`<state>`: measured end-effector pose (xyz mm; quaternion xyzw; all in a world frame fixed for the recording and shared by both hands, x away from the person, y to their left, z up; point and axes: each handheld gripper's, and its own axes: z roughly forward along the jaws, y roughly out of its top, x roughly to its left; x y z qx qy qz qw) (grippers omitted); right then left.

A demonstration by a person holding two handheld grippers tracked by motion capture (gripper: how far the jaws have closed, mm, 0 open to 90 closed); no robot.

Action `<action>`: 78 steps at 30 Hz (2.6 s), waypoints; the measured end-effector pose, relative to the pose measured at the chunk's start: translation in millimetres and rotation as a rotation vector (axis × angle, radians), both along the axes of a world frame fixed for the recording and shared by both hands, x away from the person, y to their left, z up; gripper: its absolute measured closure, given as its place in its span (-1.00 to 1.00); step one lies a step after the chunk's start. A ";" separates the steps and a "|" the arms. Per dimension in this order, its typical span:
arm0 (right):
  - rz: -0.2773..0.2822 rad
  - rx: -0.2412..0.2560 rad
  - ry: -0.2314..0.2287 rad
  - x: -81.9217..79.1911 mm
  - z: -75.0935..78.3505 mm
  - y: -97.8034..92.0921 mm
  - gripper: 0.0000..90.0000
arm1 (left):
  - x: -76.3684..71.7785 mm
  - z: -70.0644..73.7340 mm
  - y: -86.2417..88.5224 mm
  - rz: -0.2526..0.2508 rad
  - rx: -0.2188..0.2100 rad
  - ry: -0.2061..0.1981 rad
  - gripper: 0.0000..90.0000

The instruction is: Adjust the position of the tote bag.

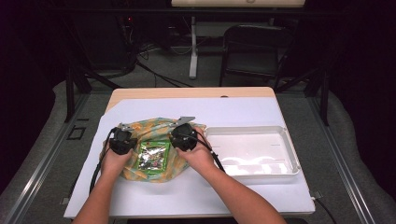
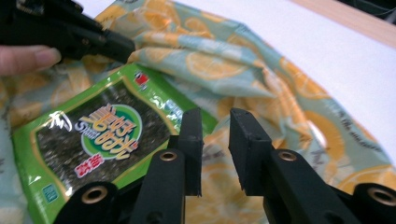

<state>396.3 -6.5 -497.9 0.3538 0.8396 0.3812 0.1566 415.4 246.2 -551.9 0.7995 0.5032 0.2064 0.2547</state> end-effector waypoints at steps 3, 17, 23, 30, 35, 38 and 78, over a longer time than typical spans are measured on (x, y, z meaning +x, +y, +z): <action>0.018 -0.013 0.016 -2.3 -5.0 2.4 0.68 | 0.1 -0.1 0.1 0.001 -0.001 0.000 1.00; 0.038 -0.097 0.089 -8.3 -29.5 3.6 0.74 | 0.2 -0.4 1.1 0.004 -0.010 -0.001 1.00; 0.021 -0.105 0.106 -11.9 -36.5 -1.6 0.77 | 0.3 -0.4 1.4 0.003 -0.010 -0.004 1.00; 0.031 -0.131 0.117 -16.6 -42.1 -3.8 0.77 | 0.4 -0.2 1.9 0.007 -0.015 -0.003 1.00; 0.025 -0.125 0.122 -17.5 -43.0 -2.4 0.76 | -0.7 3.2 4.3 0.020 -0.035 -0.002 0.94; 0.028 -0.121 0.121 -17.4 -43.0 -2.9 0.76 | -4.9 12.5 7.6 0.024 -0.075 -0.028 0.82; 0.117 0.112 0.038 -53.4 -6.4 -12.5 0.49 | -70.6 61.0 -12.0 -0.053 -0.150 -0.136 0.50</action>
